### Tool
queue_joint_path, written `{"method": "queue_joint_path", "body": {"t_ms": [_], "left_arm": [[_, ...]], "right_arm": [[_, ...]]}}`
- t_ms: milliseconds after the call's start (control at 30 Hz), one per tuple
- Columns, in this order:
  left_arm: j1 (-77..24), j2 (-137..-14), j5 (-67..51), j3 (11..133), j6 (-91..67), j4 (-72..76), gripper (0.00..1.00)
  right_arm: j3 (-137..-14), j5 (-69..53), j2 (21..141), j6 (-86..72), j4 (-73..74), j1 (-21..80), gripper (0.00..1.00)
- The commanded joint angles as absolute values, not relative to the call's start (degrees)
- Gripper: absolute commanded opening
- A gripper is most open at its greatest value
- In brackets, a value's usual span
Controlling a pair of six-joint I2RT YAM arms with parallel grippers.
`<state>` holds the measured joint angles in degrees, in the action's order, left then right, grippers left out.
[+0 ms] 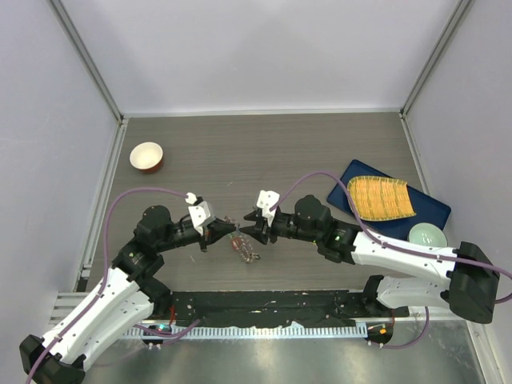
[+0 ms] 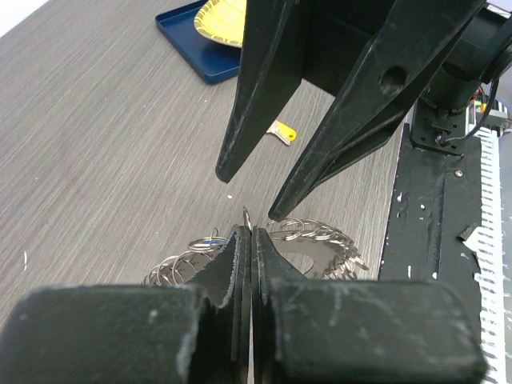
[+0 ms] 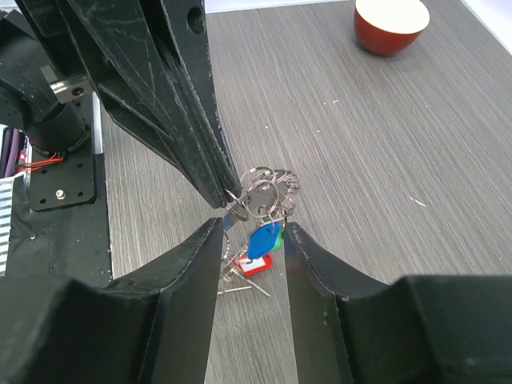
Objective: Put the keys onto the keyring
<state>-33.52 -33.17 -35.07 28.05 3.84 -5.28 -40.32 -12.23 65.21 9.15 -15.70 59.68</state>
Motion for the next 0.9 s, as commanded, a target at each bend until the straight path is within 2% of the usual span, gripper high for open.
{"method": "queue_joint_path", "body": {"t_ms": [0,233,400,533,667,867], "left_arm": [[-33.57,-32.78,-36.56,29.18,2.37,1.49,0.00],[-33.66,-32.96,-37.71,29.18,1.85,1.76,0.00],[-33.66,-33.13,-38.14,29.36,1.58,1.67,0.00],[-33.66,-33.05,-38.15,29.44,1.23,1.67,0.00],[-33.66,-33.22,-36.39,29.53,-1.21,1.76,0.00],[-35.85,-33.31,-28.85,29.45,-9.99,3.25,0.00]], "right_arm": [[-43.33,-14.15,66.44,10.90,-19.25,60.12,0.43],[-43.77,-14.59,67.50,11.42,-20.57,60.21,0.39],[-44.03,-14.68,67.85,12.13,-20.65,60.29,0.33],[-44.03,-14.59,67.94,12.22,-20.74,60.38,0.23],[-44.12,-13.10,67.68,12.66,-20.74,60.73,0.07],[-43.51,-2.59,67.94,15.37,-21.09,63.10,0.01]]}}
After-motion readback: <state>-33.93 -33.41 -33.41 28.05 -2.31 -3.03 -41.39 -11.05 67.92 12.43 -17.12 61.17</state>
